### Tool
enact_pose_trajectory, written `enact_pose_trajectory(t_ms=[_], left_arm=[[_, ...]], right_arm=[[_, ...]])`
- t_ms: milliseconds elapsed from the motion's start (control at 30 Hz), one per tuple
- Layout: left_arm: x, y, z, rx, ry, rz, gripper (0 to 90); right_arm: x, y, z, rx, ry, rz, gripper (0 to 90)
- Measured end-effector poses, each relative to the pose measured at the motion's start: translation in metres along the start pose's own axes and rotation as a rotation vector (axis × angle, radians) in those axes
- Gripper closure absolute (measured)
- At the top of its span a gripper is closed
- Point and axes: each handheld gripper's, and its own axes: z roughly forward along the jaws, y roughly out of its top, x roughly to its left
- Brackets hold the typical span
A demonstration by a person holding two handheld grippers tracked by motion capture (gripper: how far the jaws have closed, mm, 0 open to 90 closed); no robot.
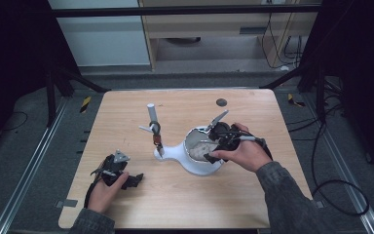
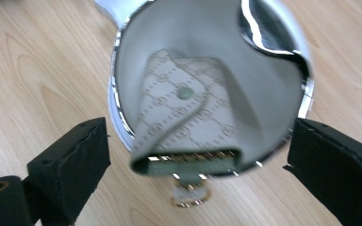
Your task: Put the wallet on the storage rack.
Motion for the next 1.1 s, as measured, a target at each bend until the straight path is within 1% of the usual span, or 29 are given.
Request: enact_pose_trajectory(t_ms=[67, 100, 167, 233, 267, 367, 467, 567, 667, 833, 900, 1033, 1100], left_arm=[[0.000, 0.000, 0.000, -0.004, 0.001, -0.001, 1.3], [0.000, 0.000, 0.000, -0.004, 0.001, -0.001, 1.3], [0.000, 0.000, 0.001, -0.006, 0.002, -0.001, 1.2], [0.000, 0.000, 0.001, -0.008, 0.001, -0.002, 0.8], [0.000, 0.000, 0.001, -0.009, 0.001, -0.002, 0.8], [0.000, -0.001, 0.001, -0.012, 0.000, -0.003, 0.8], [0.001, -0.001, 0.001, -0.015, 0.001, -0.002, 0.6], [0.001, -0.001, 0.001, -0.019, 0.001, -0.002, 0.4], [0.001, -0.002, 0.002, -0.022, 0.001, -0.004, 0.2], [0.001, -0.002, 0.002, -0.028, 0.001, -0.005, 0.0], [0.001, -0.002, 0.002, -0.029, 0.001, -0.004, 0.0], [0.002, -0.002, 0.002, -0.032, 0.001, -0.002, 0.0], [0.002, -0.003, 0.002, -0.034, 0.000, -0.002, 0.0]], right_arm=[[-0.005, -0.006, -0.007, -0.034, -0.012, 0.026, 5.3], [-0.007, -0.009, -0.010, -0.047, -0.010, 0.043, 5.3], [-0.012, -0.016, -0.015, -0.062, -0.023, 0.063, 5.1], [-0.016, -0.023, -0.018, -0.075, -0.042, 0.068, 5.3], [-0.018, -0.026, -0.019, -0.074, -0.040, 0.072, 5.1], [-0.023, -0.035, -0.021, -0.075, -0.061, 0.087, 5.4], [-0.028, -0.044, -0.024, -0.088, -0.063, 0.101, 5.4], [-0.032, -0.053, -0.026, -0.099, -0.078, 0.114, 5.9], [-0.035, -0.061, -0.025, -0.104, -0.100, 0.133, 7.2], [-0.042, -0.081, -0.021, -0.137, -0.140, 0.202, 9.9], [-0.043, -0.089, -0.018, -0.144, -0.157, 0.222, 10.7], [-0.046, -0.107, -0.011, -0.160, -0.161, 0.271, 11.5], [-0.047, -0.115, -0.006, -0.159, -0.160, 0.288, 11.7]])
